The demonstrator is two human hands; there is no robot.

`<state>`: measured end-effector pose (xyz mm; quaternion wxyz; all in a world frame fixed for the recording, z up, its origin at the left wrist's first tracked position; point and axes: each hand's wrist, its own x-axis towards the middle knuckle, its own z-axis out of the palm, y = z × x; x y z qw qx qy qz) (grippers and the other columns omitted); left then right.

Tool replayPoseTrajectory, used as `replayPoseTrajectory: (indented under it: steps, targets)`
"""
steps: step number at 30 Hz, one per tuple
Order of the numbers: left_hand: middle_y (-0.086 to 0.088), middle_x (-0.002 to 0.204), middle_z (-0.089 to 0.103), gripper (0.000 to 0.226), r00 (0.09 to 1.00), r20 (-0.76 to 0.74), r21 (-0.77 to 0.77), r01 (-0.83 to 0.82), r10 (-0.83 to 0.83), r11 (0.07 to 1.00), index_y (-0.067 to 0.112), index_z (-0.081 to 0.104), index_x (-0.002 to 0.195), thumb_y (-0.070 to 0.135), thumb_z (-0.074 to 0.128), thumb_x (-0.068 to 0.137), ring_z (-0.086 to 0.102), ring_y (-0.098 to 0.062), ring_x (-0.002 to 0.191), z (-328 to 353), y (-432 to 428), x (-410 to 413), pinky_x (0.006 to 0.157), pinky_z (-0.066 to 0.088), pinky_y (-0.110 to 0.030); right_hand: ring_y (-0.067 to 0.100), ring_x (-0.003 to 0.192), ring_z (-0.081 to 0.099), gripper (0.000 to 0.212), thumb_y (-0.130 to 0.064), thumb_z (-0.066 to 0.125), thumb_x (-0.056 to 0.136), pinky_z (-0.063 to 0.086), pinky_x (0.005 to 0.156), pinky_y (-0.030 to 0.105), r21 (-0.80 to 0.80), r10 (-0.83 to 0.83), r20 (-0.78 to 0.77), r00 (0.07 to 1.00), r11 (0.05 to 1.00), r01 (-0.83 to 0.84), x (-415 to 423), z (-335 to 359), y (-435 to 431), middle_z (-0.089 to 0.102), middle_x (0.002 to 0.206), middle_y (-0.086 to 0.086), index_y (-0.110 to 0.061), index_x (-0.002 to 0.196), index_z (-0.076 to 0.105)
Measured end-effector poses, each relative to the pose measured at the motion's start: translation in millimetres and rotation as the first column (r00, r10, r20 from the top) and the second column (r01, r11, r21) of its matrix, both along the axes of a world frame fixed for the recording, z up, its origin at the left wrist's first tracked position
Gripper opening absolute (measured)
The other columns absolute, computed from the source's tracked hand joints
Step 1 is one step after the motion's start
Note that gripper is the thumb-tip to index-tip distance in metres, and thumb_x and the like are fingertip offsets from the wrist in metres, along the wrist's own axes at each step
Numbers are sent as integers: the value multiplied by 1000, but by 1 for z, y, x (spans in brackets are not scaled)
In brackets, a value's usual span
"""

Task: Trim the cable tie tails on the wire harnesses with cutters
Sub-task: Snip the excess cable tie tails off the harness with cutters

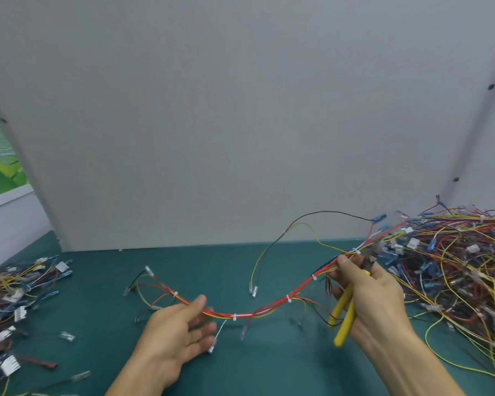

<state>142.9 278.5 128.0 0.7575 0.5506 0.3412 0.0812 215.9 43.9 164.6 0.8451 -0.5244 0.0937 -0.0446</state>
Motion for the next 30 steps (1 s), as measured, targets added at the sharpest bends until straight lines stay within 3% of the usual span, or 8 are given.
replayPoseTrajectory:
  steps: [1, 3, 6, 11, 16, 23, 27, 30]
  targets:
    - [-7, 71, 71, 22, 993, -83, 251, 99, -80, 963, 6, 68, 79, 26, 68, 88, 65, -23, 59, 2, -2, -4, 55, 52, -31, 6, 55, 60, 19, -8, 64, 90, 46, 62, 27, -19, -4, 12, 1000, 1000, 4, 0, 0, 0, 61, 62, -4, -19, 75, 56]
    - [1, 63, 68, 35, 957, -286, 768, 259, -49, 585, 17, 67, 67, 44, 62, 89, 63, -21, 63, 7, -3, -8, 59, 48, -29, 5, 55, 60, 16, -8, 64, 89, 47, 63, 26, -51, -9, 37, 999, 999, 11, 0, 0, 1, 60, 64, -2, -16, 77, 58]
    - [8, 58, 60, 34, 995, -65, 971, 79, -71, 225, 23, 67, 65, 46, 59, 88, 58, -13, 67, 26, -17, -11, 61, 44, -23, 6, 55, 59, 12, -6, 64, 89, 49, 61, 23, -71, 35, 76, 996, 997, -29, 0, 2, 2, 60, 66, 0, -13, 80, 59]
    - [18, 113, 65, 28, 847, 122, 976, -9, -517, 216, 24, 68, 118, 23, 64, 90, 55, -3, 106, 20, -63, -4, 95, 35, -11, 13, 65, 60, 7, -8, 63, 88, 48, 65, 31, -51, 212, 99, 972, 977, -208, -5, 7, 6, 64, 72, 4, -12, 81, 63]
    - [11, 75, 69, 33, 830, 161, 882, 122, -534, 455, 48, 66, 97, 17, 66, 88, 64, -3, 71, 6, -76, -2, 73, 49, -17, 12, 67, 60, 4, -10, 64, 87, 49, 60, 23, -100, 295, 144, 944, 954, -283, -14, 5, 16, 68, 76, 5, -9, 84, 66]
    - [8, 62, 70, 46, 915, 270, 705, 25, -300, 709, 61, 66, 74, 17, 68, 86, 68, -6, 60, 9, -69, 0, 76, 58, -32, 16, 68, 51, 21, -33, 62, 91, 38, 62, 20, -550, -36, 638, 769, 678, 488, -32, 0, 30, 56, 69, -2, -21, 75, 56]
    - [12, 67, 70, 40, 878, 375, 841, -187, -298, 507, 50, 69, 84, 10, 69, 85, 66, -5, 59, 4, -71, 2, 62, 52, -22, 5, 49, 52, 29, -36, 61, 91, 37, 53, 22, -625, 143, 189, 972, 781, 7, -36, 0, 38, 65, 60, -7, -17, 70, 64]
    - [7, 74, 71, 18, 830, 443, 896, -417, -338, 150, 23, 77, 81, 16, 60, 83, 66, -15, 61, 1, -72, 2, 52, 53, -25, 12, 44, 50, 26, -17, 58, 95, 37, 46, 24, -281, 288, -84, 954, 912, -301, -41, -8, 52, 65, 57, 4, -3, 74, 63]
